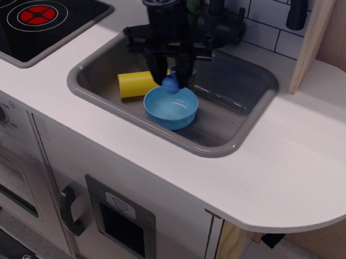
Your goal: Take spoon out of bowl sink
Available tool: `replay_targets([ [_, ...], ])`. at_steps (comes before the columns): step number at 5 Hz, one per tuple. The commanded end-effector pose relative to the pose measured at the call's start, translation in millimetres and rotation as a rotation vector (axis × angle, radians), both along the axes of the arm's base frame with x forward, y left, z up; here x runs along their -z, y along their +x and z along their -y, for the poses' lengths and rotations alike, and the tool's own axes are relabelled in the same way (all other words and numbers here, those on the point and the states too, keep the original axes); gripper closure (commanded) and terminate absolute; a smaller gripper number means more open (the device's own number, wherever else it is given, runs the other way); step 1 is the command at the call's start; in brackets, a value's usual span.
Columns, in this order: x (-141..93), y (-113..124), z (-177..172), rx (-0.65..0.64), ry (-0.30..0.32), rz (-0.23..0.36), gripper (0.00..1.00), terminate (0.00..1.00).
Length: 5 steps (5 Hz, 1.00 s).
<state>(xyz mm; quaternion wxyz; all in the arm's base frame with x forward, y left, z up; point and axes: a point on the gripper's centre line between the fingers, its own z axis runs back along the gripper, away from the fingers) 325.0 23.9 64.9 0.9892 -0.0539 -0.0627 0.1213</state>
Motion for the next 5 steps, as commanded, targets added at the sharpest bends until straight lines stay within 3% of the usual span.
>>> replay_targets([
  [1, 9.6, 15.4, 37.6, 0.101, 0.053, 0.04, 1.0, 0.0],
  [2, 24.3, 20.7, 51.5, 0.143, 0.045, 0.052, 1.0, 0.0],
  [4, 48.2, 20.3, 58.3, 0.149, 0.078, -0.05, 1.0, 0.0],
  [5, 53.6, 21.7, 57.6, 0.109, 0.087, -0.059, 0.0, 0.0],
])
